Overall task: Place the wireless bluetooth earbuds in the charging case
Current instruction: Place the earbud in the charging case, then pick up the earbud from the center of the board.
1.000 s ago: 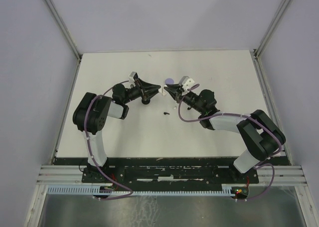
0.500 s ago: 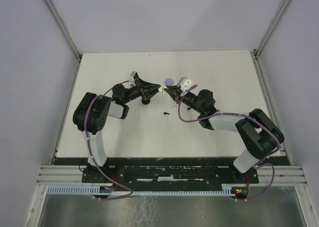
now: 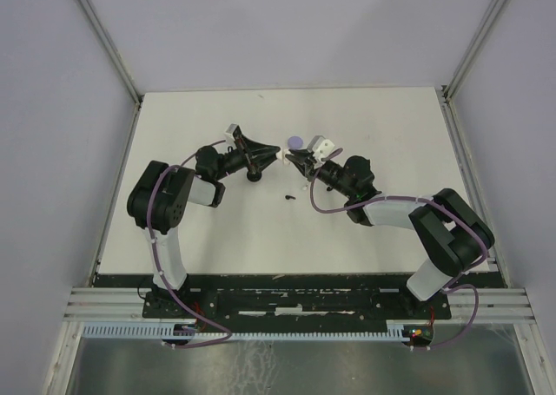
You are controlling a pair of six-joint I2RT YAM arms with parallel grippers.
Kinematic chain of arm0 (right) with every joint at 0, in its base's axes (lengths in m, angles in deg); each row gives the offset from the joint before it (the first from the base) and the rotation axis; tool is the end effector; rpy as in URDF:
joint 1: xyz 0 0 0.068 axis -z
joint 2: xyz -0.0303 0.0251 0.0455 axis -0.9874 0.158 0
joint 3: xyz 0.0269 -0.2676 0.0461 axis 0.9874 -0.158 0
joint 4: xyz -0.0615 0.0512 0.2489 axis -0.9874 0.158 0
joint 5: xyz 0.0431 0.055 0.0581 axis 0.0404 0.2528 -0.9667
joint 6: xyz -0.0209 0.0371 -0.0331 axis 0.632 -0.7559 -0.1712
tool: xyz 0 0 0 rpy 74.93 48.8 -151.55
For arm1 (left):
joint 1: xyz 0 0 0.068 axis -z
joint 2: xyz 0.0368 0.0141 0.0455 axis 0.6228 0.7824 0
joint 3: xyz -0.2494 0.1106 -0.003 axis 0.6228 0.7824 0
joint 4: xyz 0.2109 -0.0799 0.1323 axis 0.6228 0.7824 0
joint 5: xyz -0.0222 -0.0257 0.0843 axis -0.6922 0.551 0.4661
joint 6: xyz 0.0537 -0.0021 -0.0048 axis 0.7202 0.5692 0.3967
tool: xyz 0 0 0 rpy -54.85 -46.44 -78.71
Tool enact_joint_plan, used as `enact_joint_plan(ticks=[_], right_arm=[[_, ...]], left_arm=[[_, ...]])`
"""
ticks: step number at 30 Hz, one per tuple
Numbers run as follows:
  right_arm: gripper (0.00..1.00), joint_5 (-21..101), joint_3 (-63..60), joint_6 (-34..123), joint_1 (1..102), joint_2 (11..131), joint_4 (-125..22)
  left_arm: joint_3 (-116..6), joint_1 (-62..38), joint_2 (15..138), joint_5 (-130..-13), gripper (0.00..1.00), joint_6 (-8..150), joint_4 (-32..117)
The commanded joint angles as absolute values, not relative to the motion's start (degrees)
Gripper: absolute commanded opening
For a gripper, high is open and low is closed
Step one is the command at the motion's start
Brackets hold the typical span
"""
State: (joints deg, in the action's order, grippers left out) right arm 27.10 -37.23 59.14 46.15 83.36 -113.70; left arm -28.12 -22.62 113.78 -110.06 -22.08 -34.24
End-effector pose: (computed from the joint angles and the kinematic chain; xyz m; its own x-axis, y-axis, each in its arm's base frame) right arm 0.2682 0.2017 0.2301 0.2241 0.0013 -0.9746 -0.8002 0.5711 -0.1832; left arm 0.3473 -0.1258 0.1705 -0.8925 -0.4354 0.1178 -0.0483 -0.1676 -0.9847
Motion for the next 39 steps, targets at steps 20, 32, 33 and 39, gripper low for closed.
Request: enact_joint_plan(ticks=[20,32,33,39], right_arm=[[0.5,28.41,-38.55,54.63,44.65,79.79,-114.82],[0.64,53.21,-36.54,47.42,45.79,69.83,-99.23],[0.64,57.89,-34.29,46.22,45.87,68.85,-91.19],[0.65,67.11,-21.58,45.47,46.61,71.45,-56.37]], left_arm=[[-30.83,-22.35,112.71,-108.45,0.03,-25.2,-38.26],[-30.98,-23.1,112.77,-109.83,0.03,-20.93,-35.29],[-30.81,-23.4,112.56,-110.04,0.03,-20.64,-35.33],[-29.2,-25.98,110.52,-110.88,0.03,-18.68,-34.68]])
